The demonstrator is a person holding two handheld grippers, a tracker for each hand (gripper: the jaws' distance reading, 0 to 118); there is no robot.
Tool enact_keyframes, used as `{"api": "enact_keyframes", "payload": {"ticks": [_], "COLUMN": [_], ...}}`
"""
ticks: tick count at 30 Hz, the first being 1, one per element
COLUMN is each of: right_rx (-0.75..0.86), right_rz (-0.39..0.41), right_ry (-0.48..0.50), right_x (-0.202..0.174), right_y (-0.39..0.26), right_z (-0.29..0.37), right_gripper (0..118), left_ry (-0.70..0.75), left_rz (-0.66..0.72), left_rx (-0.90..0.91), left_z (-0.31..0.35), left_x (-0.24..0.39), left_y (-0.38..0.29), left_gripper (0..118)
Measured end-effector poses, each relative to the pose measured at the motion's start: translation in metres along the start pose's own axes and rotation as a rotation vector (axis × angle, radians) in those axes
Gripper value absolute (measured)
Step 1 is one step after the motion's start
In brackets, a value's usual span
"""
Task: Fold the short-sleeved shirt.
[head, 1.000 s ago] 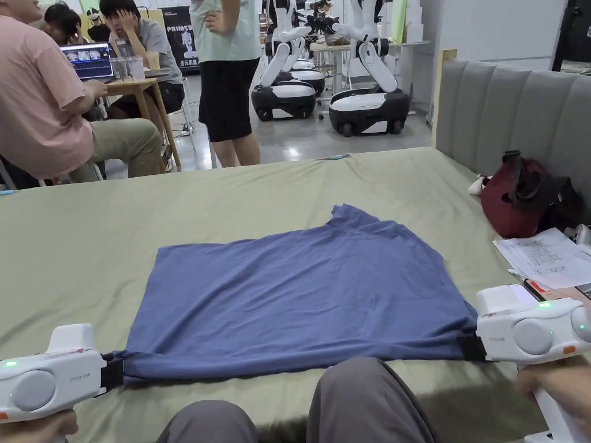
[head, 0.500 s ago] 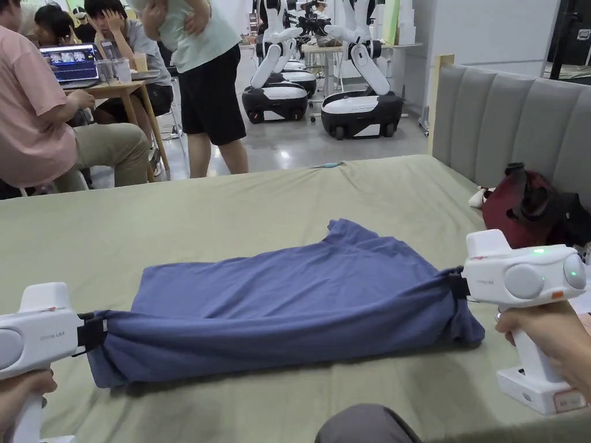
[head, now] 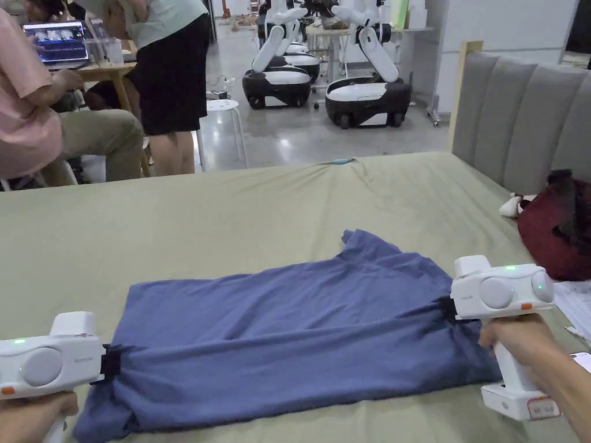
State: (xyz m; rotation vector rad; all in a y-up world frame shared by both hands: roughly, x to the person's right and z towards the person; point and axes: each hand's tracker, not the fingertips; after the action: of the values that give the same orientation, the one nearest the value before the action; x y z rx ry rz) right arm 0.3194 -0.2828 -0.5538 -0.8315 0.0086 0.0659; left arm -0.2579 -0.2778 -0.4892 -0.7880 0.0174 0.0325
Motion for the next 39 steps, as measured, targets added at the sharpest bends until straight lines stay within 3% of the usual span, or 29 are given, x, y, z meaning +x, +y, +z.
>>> {"api": "enact_keyframes", "payload": {"ticks": [2, 3, 4, 5, 6, 7, 8, 9, 10, 15, 16, 17, 18, 19, 26, 27, 28, 30, 31, 34, 39], "right_rx": [-0.005, 0.002, 0.012, 0.021, 0.028, 0.041, 0.070, 0.122, 0.142, 0.119, 0.113, 0.114, 0.108, 0.108, 0.113, 0.112, 0.109, 0.098, 0.093, 0.076, 0.048], "right_rz": [-0.014, -0.025, -0.034, -0.037, -0.042, -0.057, -0.080, -0.092, -0.106, -0.012, -0.009, -0.010, -0.007, -0.017, -0.018, -0.014, -0.012, -0.008, -0.006, -0.017, -0.004], "right_ry": [0.012, 0.015, 0.014, 0.004, 0.000, -0.002, 0.003, 0.023, 0.032, -0.016, -0.020, -0.028, -0.036, -0.026, 0.001, 0.006, 0.013, 0.023, 0.024, 0.041, 0.036], "right_x": [0.003, 0.004, 0.004, 0.004, 0.005, 0.007, 0.008, 0.011, 0.012, 0.007, 0.007, 0.006, 0.006, 0.004, 0.012, 0.007, 0.009, 0.012, 0.011, 0.017, 0.017], "right_y": [0.000, -0.002, -0.002, -0.001, -0.001, -0.002, -0.003, -0.004, -0.007, -0.025, -0.031, -0.037, -0.043, -0.046, -0.070, -0.065, -0.069, -0.072, -0.071, -0.078, -0.082], "right_z": [-0.007, -0.009, -0.010, -0.009, -0.006, -0.001, 0.005, 0.018, 0.029, 0.068, 0.076, 0.082, 0.086, 0.093, 0.126, 0.126, 0.126, 0.125, 0.122, 0.118, 0.104], "right_gripper": [5, 14, 34, 77, 107, 118, 111, 110, 111, 110, 94, 65, 19, 0, 0, 0, 0, 0, 0, 0, 0], "left_ry": [-0.004, -0.007, -0.006, -0.004, -0.001, 0.002, 0.011, 0.022, 0.035, 0.045, 0.037, 0.032, 0.031, 0.029, 0.005, 0.007, 0.008, 0.004, 0.010, 0.029, 0.025], "left_rz": [0.030, 0.038, 0.040, 0.037, 0.030, 0.021, 0.016, 0.013, 0.018, 0.079, 0.083, 0.090, 0.094, 0.098, 0.086, 0.086, 0.089, 0.093, 0.092, 0.090, 0.099], "left_rx": [-0.007, -0.012, -0.016, -0.015, -0.002, 0.010, 0.014, 0.020, 0.091, 0.098, 0.098, 0.106, 0.112, 0.113, 0.114, 0.109, 0.101, 0.085, 0.069, 0.073, 0.005], "left_z": [-0.007, -0.011, -0.013, -0.013, -0.009, -0.004, -0.001, 0.005, 0.019, 0.062, 0.072, 0.079, 0.088, 0.096, 0.126, 0.124, 0.122, 0.115, 0.109, 0.092, 0.066], "left_x": [-0.003, -0.004, -0.003, -0.003, -0.003, -0.003, -0.004, -0.005, -0.004, -0.005, -0.004, -0.003, -0.006, -0.003, -0.005, -0.005, -0.004, -0.006, -0.004, -0.011, -0.014], "left_y": [-0.004, -0.006, -0.009, -0.010, -0.012, -0.011, -0.011, -0.012, -0.010, -0.014, -0.017, -0.020, -0.027, -0.029, -0.049, -0.049, -0.050, -0.056, -0.058, -0.063, -0.066], "left_gripper": [4, 8, 15, 33, 63, 98, 118, 107, 103, 110, 99, 63, 17, 1, 1, 3, 15, 86, 115, 103, 103]}}
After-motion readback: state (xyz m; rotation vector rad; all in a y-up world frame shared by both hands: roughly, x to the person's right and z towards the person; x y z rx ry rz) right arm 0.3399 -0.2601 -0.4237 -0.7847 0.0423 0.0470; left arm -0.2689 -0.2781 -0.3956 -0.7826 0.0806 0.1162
